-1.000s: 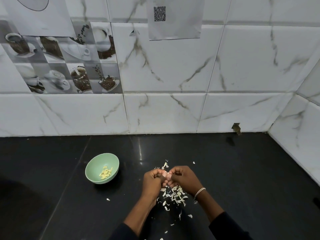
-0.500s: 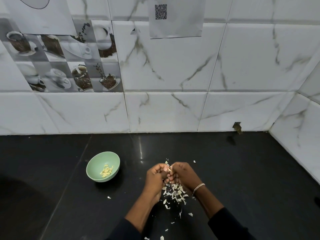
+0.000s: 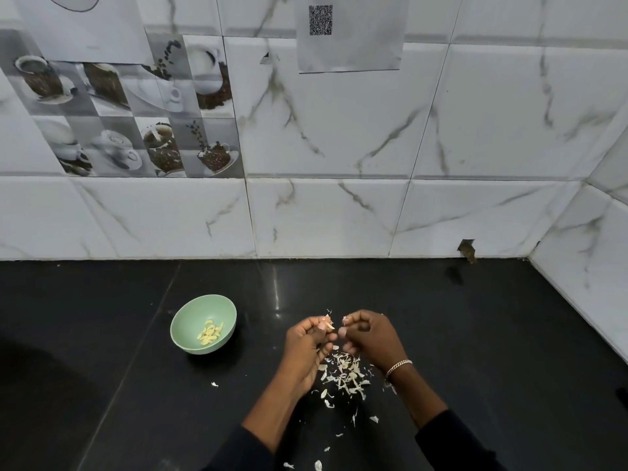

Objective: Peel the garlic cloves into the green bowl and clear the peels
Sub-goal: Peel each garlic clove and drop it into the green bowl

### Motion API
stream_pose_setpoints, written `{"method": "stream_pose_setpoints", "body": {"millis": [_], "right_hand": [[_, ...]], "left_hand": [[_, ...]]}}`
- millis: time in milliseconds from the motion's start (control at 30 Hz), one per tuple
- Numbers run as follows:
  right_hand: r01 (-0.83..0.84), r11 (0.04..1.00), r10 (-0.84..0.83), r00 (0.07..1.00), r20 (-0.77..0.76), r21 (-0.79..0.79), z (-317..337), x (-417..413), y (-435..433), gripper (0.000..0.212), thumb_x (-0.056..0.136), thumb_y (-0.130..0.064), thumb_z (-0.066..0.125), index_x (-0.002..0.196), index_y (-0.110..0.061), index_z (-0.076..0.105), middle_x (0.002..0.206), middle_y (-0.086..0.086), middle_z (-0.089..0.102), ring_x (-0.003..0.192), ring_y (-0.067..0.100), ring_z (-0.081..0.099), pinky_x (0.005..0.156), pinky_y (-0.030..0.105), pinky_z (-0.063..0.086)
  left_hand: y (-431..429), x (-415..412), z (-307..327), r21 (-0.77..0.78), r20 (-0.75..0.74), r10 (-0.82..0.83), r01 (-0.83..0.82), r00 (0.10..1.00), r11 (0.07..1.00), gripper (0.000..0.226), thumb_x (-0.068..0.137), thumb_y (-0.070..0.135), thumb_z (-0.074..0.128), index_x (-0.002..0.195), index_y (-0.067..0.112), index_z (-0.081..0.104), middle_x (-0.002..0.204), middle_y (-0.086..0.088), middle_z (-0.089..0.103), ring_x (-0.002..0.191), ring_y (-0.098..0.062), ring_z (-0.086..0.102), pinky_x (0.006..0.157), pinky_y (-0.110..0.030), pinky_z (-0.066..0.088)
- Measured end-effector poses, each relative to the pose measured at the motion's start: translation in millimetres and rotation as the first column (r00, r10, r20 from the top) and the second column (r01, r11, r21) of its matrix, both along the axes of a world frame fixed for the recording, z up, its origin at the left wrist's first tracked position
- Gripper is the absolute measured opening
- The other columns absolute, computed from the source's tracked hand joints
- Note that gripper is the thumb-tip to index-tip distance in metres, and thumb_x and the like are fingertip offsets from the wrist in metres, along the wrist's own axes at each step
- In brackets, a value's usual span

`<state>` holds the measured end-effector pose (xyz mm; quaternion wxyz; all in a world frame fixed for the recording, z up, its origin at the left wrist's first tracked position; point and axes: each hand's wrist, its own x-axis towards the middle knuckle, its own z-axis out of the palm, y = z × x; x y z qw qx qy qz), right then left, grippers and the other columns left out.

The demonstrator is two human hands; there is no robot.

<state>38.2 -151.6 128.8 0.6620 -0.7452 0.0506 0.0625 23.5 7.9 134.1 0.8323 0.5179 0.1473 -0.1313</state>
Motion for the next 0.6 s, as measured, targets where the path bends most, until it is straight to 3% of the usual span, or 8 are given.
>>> {"method": "stream_pose_setpoints", "body": {"millis": [133, 267, 333, 500, 600], "right_hand": [[0.038, 0.982, -0.024, 0.997, 0.074, -0.185, 0, -1, 0, 0.019, 0.093, -0.023, 0.071, 0.084, -0.007, 0.068, 0.059, 0.007, 0.067, 0.047, 0.017, 0.058, 0.044, 0.025, 0.046], [-0.083, 0.991, 0.096, 0.986, 0.134, -0.102, 4, -4, 5, 0.005, 0.088, -0.012, 0.076, 0.091, -0.008, 0.074, 0.076, 0.008, 0.074, 0.063, 0.015, 0.067, 0.055, 0.026, 0.054], [-0.109, 0.987, 0.126, 0.981, 0.145, -0.116, 4, -4, 10, 0.01, 0.085, -0.011, 0.079, 0.093, -0.009, 0.075, 0.083, 0.011, 0.075, 0.067, 0.014, 0.069, 0.059, 0.027, 0.057], [-0.109, 0.973, 0.141, 0.978, 0.15, -0.202, 0, 1, 21, 0.004, 0.088, -0.014, 0.075, 0.089, -0.01, 0.075, 0.078, 0.011, 0.074, 0.063, 0.014, 0.068, 0.061, 0.029, 0.058], [-0.116, 0.969, 0.148, 0.98, 0.136, -0.216, -3, 6, 31, 0.013, 0.096, -0.011, 0.064, 0.088, -0.01, 0.074, 0.073, 0.011, 0.073, 0.061, 0.013, 0.068, 0.061, 0.03, 0.057]], "left_hand": [[1, 0, -2, -0.019, -0.021, 0.013, -0.013, 1.0, 1.0, 0.016, 0.101, 0.001, 0.052, 0.108, -0.002, 0.065, 0.084, -0.012, 0.067, 0.071, -0.012, 0.065, 0.062, -0.022, 0.053], [1, -1, -2, -0.047, -0.007, 0.003, -0.003, 1.0, 0.999, 0.014, 0.1, 0.001, 0.053, 0.102, -0.001, 0.067, 0.083, -0.013, 0.069, 0.067, -0.011, 0.062, 0.06, -0.021, 0.052], [2, -2, -2, -0.056, -0.002, 0.0, -0.001, 1.0, 0.998, 0.013, 0.099, 0.0, 0.054, 0.1, -0.001, 0.067, 0.079, -0.01, 0.069, 0.065, -0.01, 0.062, 0.06, -0.021, 0.05], [11, -2, -10, -0.09, -0.009, 0.016, -0.017, 1.0, 0.996, 0.014, 0.097, 0.0, 0.055, 0.097, -0.002, 0.069, 0.084, -0.015, 0.071, 0.071, -0.017, 0.066, 0.059, -0.019, 0.05], [23, -1, -17, -0.128, -0.058, 0.044, -0.051, 0.997, 0.99, 0.02, 0.098, 0.0, 0.051, 0.104, -0.003, 0.069, 0.085, -0.014, 0.073, 0.071, -0.016, 0.067, 0.057, -0.02, 0.05]]}}
